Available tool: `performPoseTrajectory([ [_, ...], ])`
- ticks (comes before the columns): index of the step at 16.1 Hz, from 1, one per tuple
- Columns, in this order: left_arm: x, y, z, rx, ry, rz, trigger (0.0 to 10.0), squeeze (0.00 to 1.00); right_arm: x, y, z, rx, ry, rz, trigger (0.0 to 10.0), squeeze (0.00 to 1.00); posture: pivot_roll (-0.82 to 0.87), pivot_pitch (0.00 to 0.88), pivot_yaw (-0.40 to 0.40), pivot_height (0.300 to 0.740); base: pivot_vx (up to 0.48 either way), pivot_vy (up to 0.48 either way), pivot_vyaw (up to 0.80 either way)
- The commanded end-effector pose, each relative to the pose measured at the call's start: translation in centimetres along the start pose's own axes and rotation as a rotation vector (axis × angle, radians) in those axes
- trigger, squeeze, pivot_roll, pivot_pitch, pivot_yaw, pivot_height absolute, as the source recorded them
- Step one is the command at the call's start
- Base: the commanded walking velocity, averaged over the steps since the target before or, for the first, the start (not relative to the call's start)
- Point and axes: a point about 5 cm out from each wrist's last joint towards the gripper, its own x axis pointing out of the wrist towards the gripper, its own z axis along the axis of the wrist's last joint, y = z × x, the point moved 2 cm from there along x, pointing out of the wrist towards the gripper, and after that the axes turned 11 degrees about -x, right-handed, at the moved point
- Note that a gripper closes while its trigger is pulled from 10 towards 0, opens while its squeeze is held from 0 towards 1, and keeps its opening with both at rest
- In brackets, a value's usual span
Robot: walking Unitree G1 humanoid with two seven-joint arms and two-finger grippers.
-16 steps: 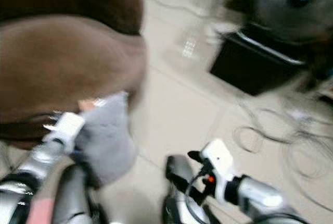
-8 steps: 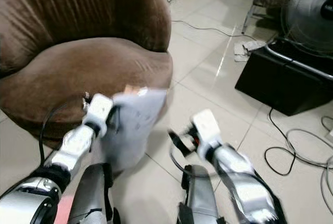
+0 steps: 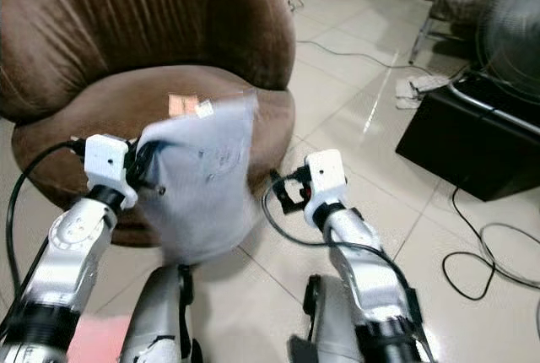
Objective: Move the pillow to the sofa from floor
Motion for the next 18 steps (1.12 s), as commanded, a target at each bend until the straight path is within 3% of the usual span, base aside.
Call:
performPoseTrajectory([
  [1, 0.5, -0.4, 1.9, 0.023, -0.044, 0.008, 10.0, 0.00, 0.3, -0.7, 0.1, 0.009, -0.006, -0.037, 10.0, 0.00, 0.10, 0.000, 0.010, 0.584, 0.000, 0.000, 0.00],
  [4, 1.0, -1.8, 2.6, 0.048, -0.058, -0.018, 10.0, 0.00, 1.1, -1.2, 0.6, -0.030, 0.000, -0.087, 10.0, 0.00, 0.09, 0.000, 0.037, 0.614, 0.000, 0.000, 0.00],
  [6, 1.0, -2.1, 2.7, 0.069, -0.062, -0.009, 10.0, 0.00, 1.3, -1.9, 0.7, 0.014, 0.005, -0.138, 10.0, 0.00, 0.08, 0.000, 0.050, 0.634, 0.000, 0.000, 0.00],
  [9, 0.6, -1.7, 3.5, 0.083, -0.089, 0.016, 10.0, 0.00, 1.6, -1.9, 0.6, 0.027, 0.005, -0.142, 10.0, 0.00, 0.10, 0.000, 0.035, 0.659, 0.000, 0.000, 0.00],
  [10, 0.5, -1.3, 4.4, 0.087, -0.138, 0.043, 10.0, 0.00, 1.8, -1.6, 0.5, 0.035, 0.005, -0.139, 10.0, 0.00, 0.09, 0.000, 0.036, 0.669, 0.000, 0.000, 0.00],
  [12, 1.0, -1.4, 5.6, 0.069, -0.179, 0.055, 10.0, 0.00, 2.0, -1.6, 1.6, 0.041, -0.035, -0.135, 10.0, 0.00, 0.08, 0.000, 0.048, 0.689, 0.000, 0.000, 0.00],
  [16, 1.3, -1.6, 5.4, 0.066, -0.161, 0.059, 10.0, 0.00, 2.5, -2.3, 2.3, 0.029, -0.054, -0.151, 10.0, 0.00, 0.09, 0.000, 0.039, 0.739, 0.000, 0.000, 0.00],
  [18, 1.3, -1.7, 4.9, 0.083, -0.142, 0.048, 10.0, 0.00, 2.5, -2.3, 2.5, 0.025, -0.059, -0.151, 10.0, 0.00, 0.09, 0.000, 0.039, 0.740, 0.000, 0.000, 0.00],
])
